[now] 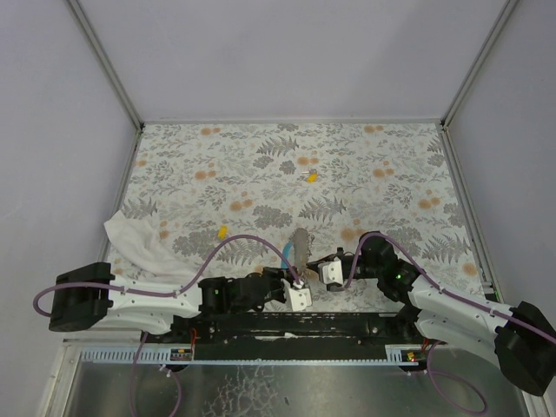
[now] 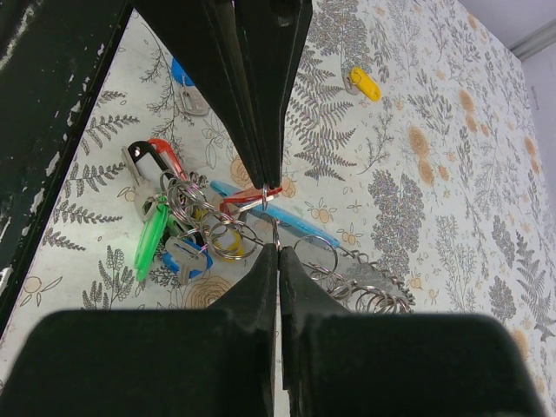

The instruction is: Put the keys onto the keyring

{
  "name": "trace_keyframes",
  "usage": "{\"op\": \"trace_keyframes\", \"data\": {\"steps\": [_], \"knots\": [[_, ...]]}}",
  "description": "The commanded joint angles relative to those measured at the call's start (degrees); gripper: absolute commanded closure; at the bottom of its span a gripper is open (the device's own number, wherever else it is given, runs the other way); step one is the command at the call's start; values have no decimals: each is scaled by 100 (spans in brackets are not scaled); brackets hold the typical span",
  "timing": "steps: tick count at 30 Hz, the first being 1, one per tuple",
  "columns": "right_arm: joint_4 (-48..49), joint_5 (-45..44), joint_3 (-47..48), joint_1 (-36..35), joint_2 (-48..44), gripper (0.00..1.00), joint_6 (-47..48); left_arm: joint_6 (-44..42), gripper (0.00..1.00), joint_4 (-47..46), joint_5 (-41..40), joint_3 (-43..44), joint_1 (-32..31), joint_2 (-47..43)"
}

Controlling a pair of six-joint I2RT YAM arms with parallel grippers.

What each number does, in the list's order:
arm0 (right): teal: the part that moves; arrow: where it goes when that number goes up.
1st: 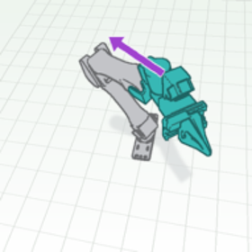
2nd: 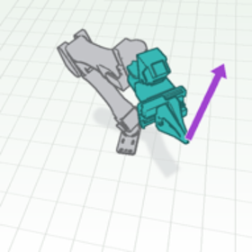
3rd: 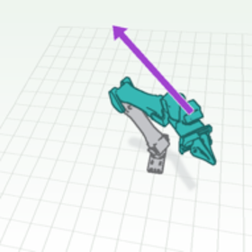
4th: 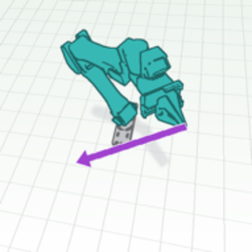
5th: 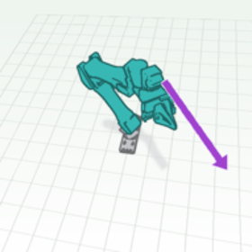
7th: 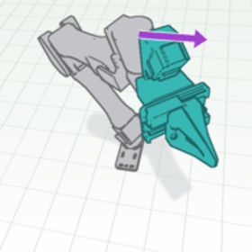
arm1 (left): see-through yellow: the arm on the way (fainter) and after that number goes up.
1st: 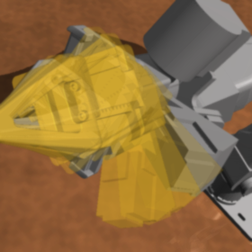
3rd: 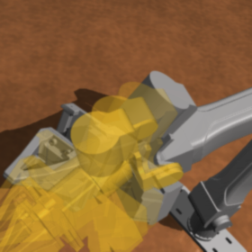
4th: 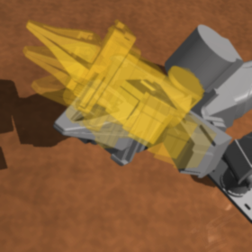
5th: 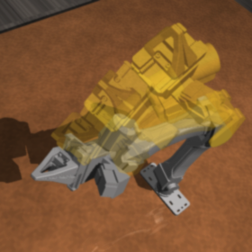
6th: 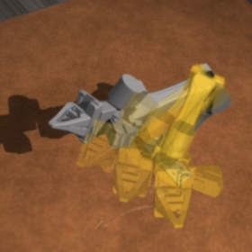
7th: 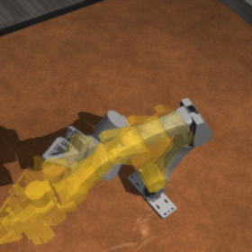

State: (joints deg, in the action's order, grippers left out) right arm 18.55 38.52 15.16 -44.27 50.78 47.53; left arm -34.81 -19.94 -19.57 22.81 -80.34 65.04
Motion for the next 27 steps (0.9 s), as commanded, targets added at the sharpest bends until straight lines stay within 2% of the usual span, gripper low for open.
{"op": "trace_keyframes", "data": {"steps": [1,27], "knots": [[343,80,277,-54,16,100,-110,-96,100,-608,-159,172,-61,51],[360,98,268,-55,1,100,-160,-66,100,-692,-240,193,-61,195]]}}
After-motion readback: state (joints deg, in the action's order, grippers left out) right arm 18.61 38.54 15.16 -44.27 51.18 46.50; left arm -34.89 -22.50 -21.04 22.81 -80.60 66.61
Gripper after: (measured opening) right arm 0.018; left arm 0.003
